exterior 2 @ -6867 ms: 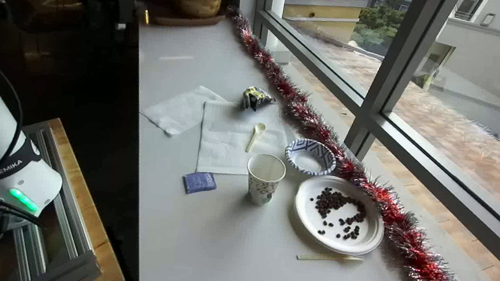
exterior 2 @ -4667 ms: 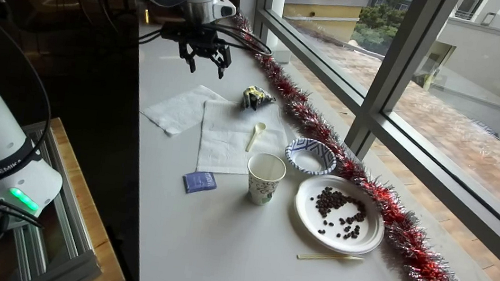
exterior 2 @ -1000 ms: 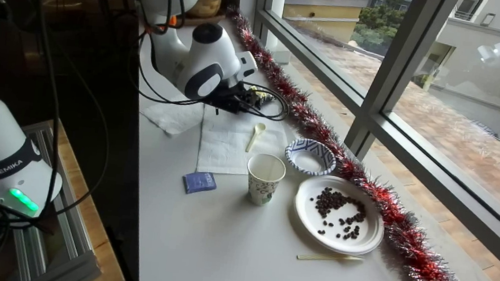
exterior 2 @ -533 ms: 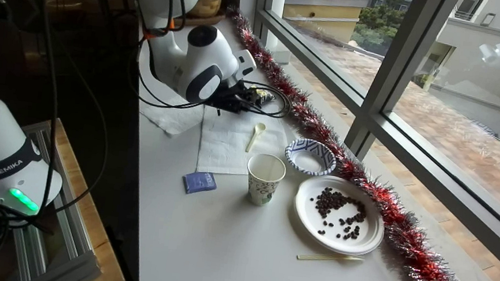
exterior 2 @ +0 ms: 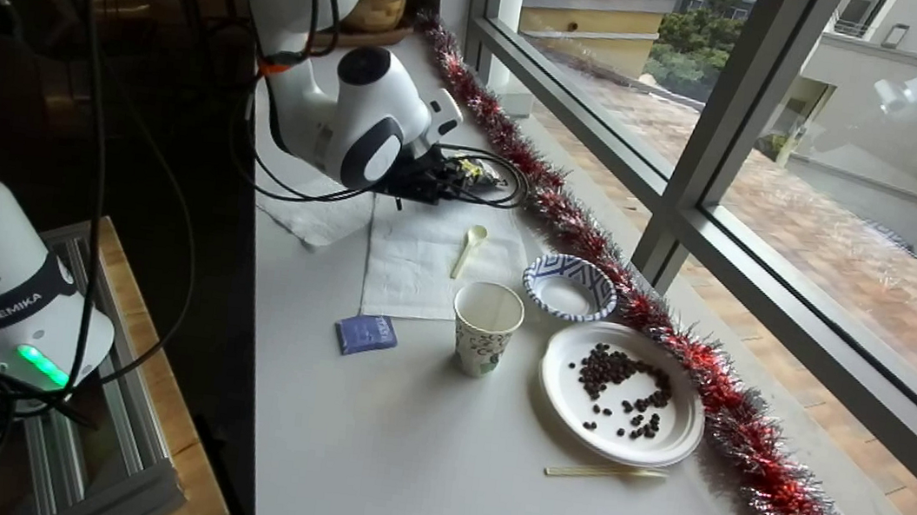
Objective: Pick up the black packet then set it back down on the counter.
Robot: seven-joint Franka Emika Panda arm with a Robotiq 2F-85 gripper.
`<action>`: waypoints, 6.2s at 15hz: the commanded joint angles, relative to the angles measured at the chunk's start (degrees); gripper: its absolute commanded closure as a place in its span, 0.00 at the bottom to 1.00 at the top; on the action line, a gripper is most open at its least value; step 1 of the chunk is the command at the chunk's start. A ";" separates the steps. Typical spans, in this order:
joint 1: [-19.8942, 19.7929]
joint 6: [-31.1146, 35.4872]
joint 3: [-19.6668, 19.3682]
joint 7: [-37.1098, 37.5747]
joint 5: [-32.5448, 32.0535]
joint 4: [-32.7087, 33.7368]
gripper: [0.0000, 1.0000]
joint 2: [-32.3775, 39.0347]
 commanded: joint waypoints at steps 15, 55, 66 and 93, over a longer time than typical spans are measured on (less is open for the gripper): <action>-36.60 -23.37 37.50 -2.91 -19.18 -3.87 0.97 6.15; -60.97 -40.28 52.47 -21.52 10.11 -13.40 0.13 6.02; -49.15 -22.03 42.83 -20.08 7.45 -14.10 0.23 3.67; -36.67 -1.43 28.73 -17.02 -8.89 -16.02 0.82 -0.28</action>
